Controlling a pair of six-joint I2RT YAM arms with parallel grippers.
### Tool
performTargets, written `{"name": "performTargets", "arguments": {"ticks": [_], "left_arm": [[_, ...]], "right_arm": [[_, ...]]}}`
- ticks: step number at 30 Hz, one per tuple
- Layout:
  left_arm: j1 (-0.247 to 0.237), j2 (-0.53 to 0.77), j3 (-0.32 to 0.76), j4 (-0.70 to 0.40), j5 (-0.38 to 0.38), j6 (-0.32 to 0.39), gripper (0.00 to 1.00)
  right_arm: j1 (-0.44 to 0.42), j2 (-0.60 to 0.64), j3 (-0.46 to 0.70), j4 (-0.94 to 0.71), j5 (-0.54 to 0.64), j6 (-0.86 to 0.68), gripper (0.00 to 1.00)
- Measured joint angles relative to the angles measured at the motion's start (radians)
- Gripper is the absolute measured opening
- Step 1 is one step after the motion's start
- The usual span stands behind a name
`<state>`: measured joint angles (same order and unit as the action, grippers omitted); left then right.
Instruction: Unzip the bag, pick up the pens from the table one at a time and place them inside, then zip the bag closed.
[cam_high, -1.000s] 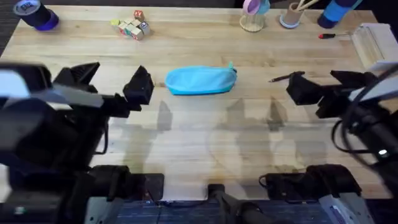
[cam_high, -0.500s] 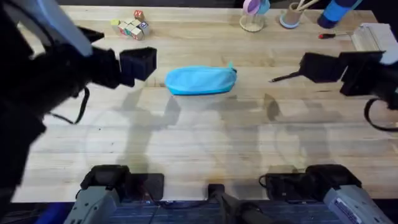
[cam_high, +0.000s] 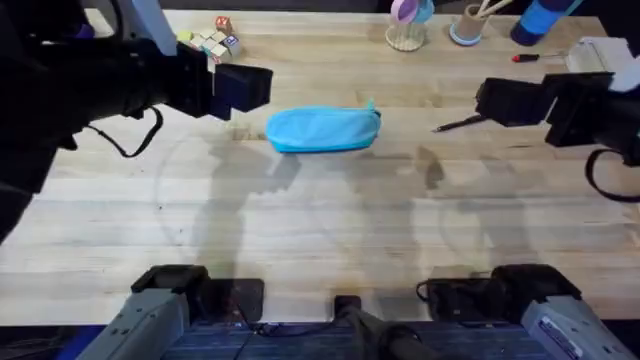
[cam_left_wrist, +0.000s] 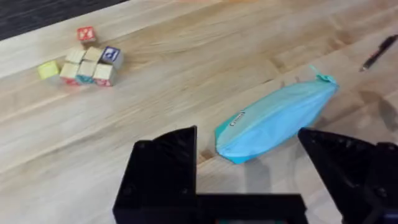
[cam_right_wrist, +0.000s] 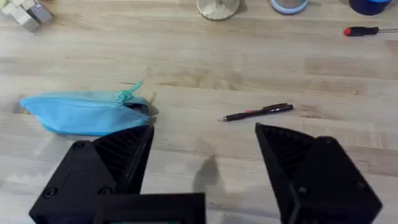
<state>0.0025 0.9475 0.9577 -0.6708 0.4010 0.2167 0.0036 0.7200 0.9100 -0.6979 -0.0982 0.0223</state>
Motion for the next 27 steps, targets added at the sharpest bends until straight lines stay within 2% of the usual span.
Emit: {"name": "performTargets", "arguments": {"ticks": [3,6,12,17,22,27], "left_arm": [[0.000,0.007,0.000,-0.001,0.063,0.066,0.993],[0.000,0.007,0.001,-0.037,0.133,0.180,0.993],[0.000,0.007,0.001,-0.184,0.200,0.493,0.994],[0.000,0.007,0.001,-0.205,0.209,0.715,0.994],[0.000,0.014,0.001,-0.200,0.209,0.851,0.994],[0.000,0.030,0.001,-0.208,0.208,0.911,0.994]], "right_arm": [[0.000,0.000,0.000,0.000,0.000,0.000,0.996],[0.000,0.000,0.000,0.000,0.000,0.000,0.996],[0.000,0.000,0.000,0.000,0.000,0.000,0.996],[0.000,0.000,0.000,0.000,0.000,0.000,0.995],[0.000,0.000,0.000,-0.010,0.000,0.000,0.996],[0.000,0.000,0.000,-0.032,0.000,0.000,0.996]]}}
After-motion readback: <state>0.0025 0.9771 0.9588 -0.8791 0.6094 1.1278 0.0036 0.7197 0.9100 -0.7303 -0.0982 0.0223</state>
